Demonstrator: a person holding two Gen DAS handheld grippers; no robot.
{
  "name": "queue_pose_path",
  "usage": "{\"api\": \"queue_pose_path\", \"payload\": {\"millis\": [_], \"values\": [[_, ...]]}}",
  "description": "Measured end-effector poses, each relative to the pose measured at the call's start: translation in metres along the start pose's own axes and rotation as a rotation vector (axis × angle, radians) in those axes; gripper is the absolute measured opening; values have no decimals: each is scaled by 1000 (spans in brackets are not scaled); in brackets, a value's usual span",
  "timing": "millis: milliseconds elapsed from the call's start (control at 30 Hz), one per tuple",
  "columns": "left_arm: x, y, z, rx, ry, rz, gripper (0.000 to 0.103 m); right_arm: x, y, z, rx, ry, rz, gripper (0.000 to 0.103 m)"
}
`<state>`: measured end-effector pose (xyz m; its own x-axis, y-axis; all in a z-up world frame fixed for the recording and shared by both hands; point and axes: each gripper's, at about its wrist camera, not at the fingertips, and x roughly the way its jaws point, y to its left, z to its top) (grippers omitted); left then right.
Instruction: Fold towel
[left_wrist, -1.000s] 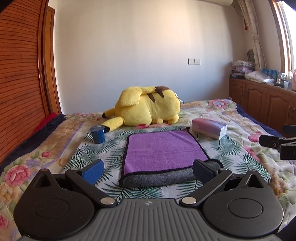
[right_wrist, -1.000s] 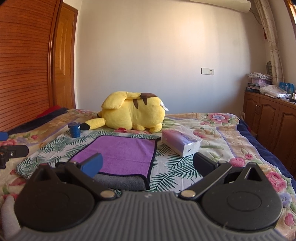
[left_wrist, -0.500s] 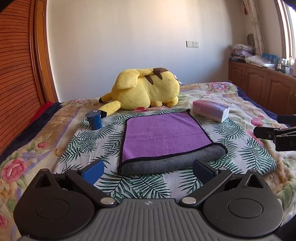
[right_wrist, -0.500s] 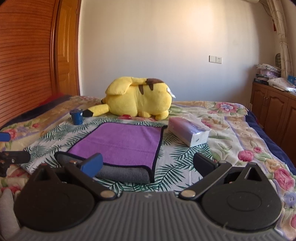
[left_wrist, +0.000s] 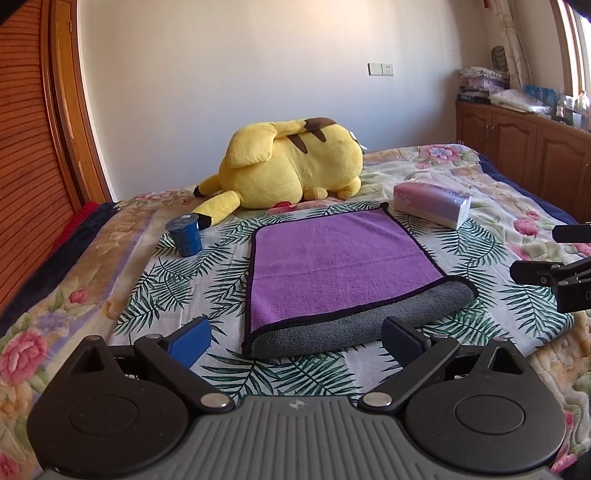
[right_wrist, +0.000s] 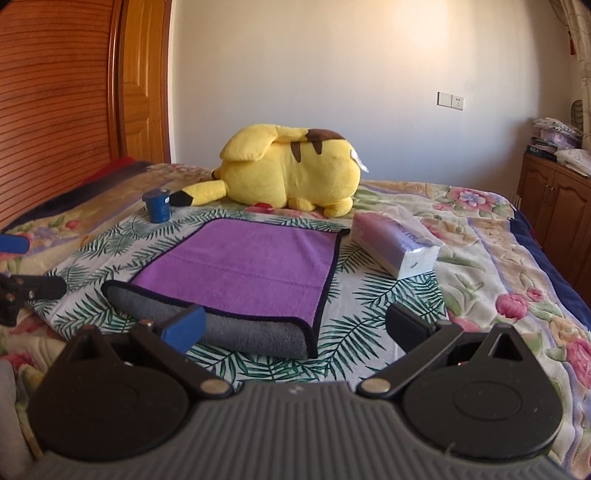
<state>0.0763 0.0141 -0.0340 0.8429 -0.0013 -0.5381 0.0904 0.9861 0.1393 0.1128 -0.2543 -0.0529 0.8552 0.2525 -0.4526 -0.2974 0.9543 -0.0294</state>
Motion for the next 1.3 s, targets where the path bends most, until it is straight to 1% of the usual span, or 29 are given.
{"api": "queue_pose_path", "payload": {"millis": [167, 433, 533, 600, 767, 800, 833, 900, 1033, 1100, 1200, 1300], "values": [[16, 9, 0, -13, 39, -5, 81, 15, -3, 1, 1, 27, 7, 103], [46, 26, 2, -37, 92, -31, 72, 37, -3, 1, -4, 71, 24, 103], [57, 33, 3, -49, 109, -48, 66, 44, -4, 1, -6, 86, 33, 103], [64, 36, 2, -53, 117, -54, 59, 49, -5, 1, -7, 95, 36, 103], [83, 46, -1, -51, 149, -57, 50, 62, -7, 0, -4, 120, 44, 102], [86, 47, -2, -50, 157, -57, 48, 65, -8, 0, -2, 125, 45, 101], [90, 48, -3, -49, 163, -57, 48, 67, -8, 0, 1, 130, 48, 95], [96, 51, -4, -49, 175, -54, 48, 73, -10, 0, 6, 142, 56, 92], [109, 56, -7, -52, 197, -52, 46, 84, -11, -3, 11, 165, 59, 92], [115, 59, -9, -58, 210, -54, 40, 88, -12, -4, 13, 175, 63, 92], [123, 62, -10, -66, 225, -59, 36, 95, -12, -6, 13, 191, 71, 91], [129, 63, -13, -64, 229, -63, 35, 101, -13, -7, 19, 207, 78, 88]]}}
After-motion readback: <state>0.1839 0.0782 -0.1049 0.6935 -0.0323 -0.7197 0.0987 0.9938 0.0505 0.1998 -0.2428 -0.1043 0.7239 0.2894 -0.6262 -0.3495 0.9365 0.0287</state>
